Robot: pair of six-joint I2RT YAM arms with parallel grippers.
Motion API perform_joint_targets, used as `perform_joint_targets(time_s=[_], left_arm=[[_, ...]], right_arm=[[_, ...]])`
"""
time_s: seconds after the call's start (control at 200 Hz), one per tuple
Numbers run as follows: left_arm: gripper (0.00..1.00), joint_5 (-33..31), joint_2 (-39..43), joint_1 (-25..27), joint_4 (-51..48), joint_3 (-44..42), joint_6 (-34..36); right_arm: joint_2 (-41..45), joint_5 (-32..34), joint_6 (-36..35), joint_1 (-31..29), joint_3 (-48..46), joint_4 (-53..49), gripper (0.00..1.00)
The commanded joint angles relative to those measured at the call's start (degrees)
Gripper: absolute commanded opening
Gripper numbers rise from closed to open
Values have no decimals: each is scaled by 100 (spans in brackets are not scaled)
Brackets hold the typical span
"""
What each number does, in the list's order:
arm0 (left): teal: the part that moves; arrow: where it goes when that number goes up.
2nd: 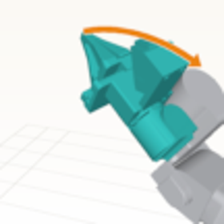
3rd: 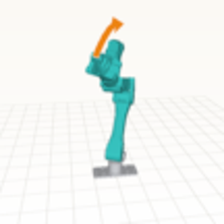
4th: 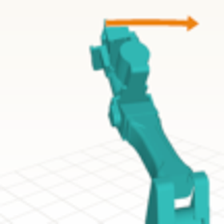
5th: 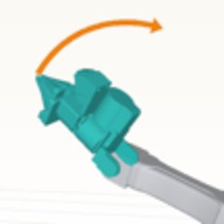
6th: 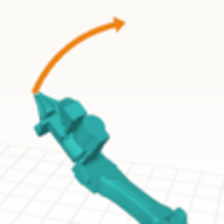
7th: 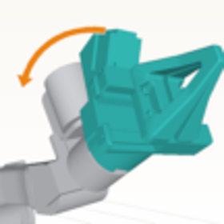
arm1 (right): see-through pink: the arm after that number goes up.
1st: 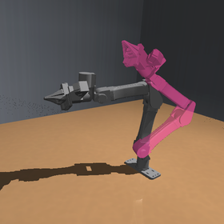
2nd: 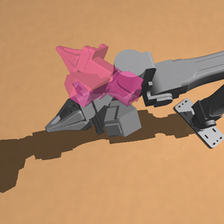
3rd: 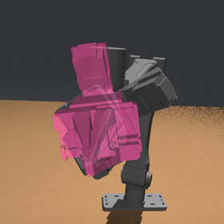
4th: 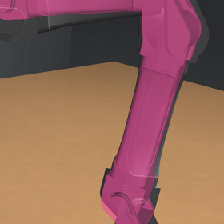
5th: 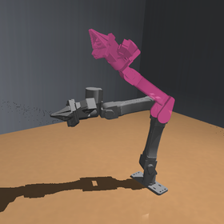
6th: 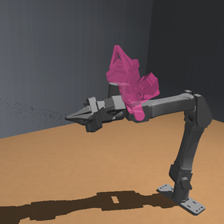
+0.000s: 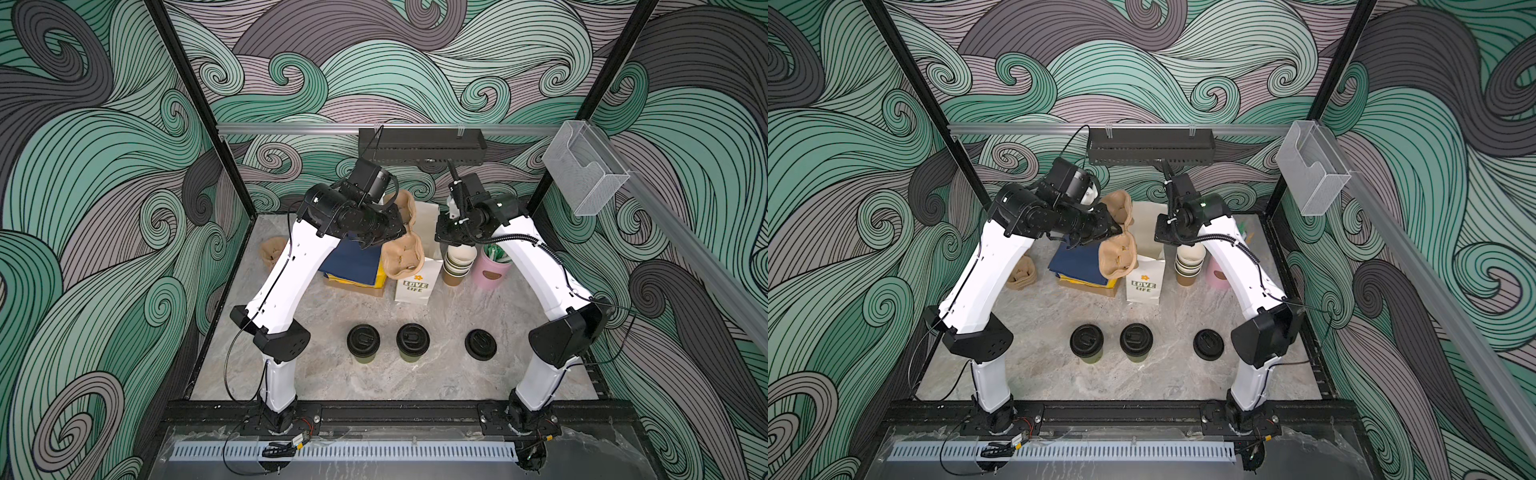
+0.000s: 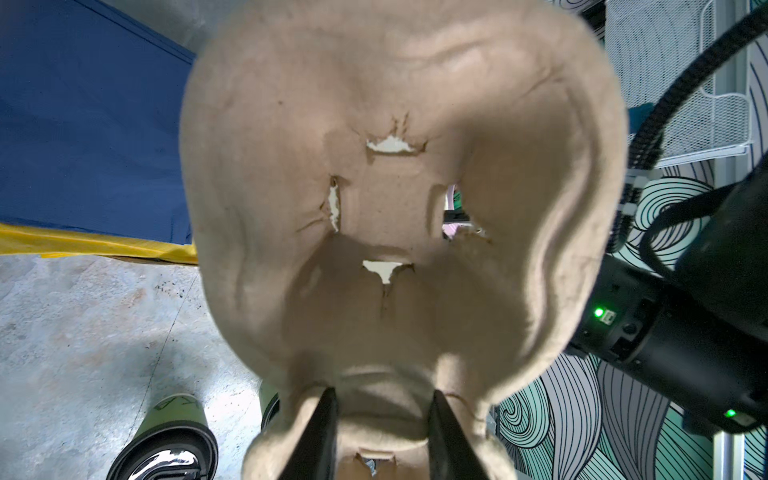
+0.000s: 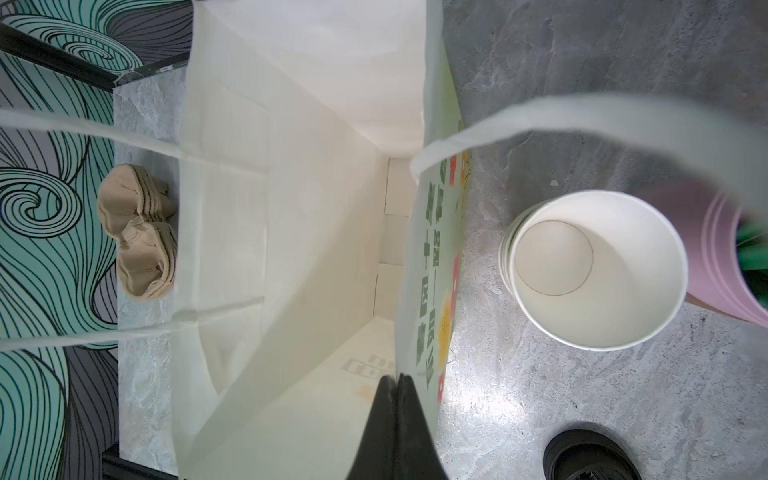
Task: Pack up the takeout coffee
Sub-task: 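Lift the carrier toward the bag with the left while the right grasps the bag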
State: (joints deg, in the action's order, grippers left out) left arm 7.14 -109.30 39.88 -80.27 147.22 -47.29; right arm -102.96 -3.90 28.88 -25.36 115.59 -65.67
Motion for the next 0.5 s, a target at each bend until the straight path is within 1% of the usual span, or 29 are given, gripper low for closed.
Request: perform_joint_targets(time_s=[0.0,0.31,0.495], left_arm=[[10,77,-77,64,359,15,-59],[10,282,-327,108,868,77,-132],[10,280,-587,112,997,284,-74]], right_arm=[[58,-289,-52,-64,47,-27,2],[344,-159,29,-144,-148,-29,2],[558,11,125,-151,-464,-25,4]])
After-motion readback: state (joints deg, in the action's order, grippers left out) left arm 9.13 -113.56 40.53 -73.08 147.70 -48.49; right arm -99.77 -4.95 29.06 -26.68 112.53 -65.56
